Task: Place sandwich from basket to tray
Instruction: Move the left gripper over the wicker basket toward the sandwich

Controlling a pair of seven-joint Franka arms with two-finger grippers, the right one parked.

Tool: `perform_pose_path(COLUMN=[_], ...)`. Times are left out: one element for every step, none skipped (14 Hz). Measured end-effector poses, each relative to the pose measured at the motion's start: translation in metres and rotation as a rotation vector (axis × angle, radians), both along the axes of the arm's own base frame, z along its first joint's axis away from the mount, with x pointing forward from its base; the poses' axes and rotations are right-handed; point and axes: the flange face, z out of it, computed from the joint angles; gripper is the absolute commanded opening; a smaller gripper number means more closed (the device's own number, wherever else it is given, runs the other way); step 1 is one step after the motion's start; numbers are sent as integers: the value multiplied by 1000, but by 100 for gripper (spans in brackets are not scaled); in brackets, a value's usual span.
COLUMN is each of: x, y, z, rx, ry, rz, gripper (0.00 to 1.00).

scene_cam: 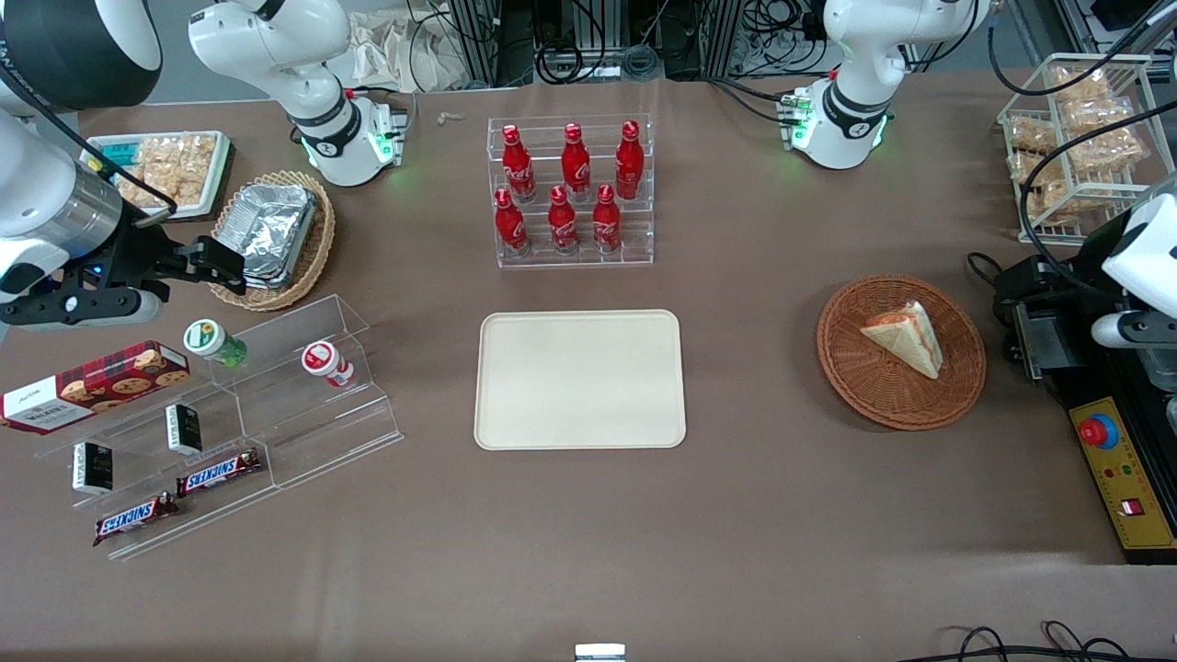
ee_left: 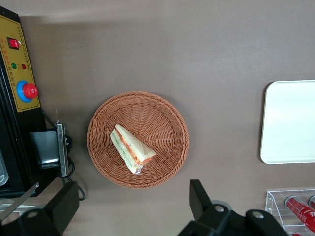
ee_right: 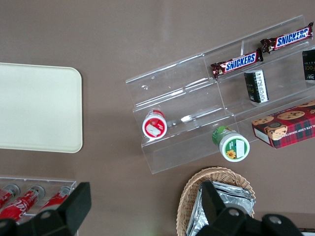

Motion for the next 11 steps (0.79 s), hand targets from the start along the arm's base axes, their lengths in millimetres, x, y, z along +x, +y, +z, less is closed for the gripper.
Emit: perform_pose_path(x=[0, 0, 0, 0, 0, 0, 0, 0, 0, 0, 1], y=[1, 1, 2, 3, 4, 4, 5, 6, 8, 10, 14], z=[1, 1, 2, 2, 2, 1, -1, -6, -14, -23, -32], rx=[0, 0, 1, 2, 3, 6, 10, 15, 22, 27, 30], ry=[-1, -2, -3, -4, -3, -1, 5, 17, 32, 44, 46], rz=[1, 2, 3, 11, 43, 100, 170, 241, 300, 339, 367], gripper=[100, 100, 100, 100, 100, 100, 100, 100, 100, 100, 100])
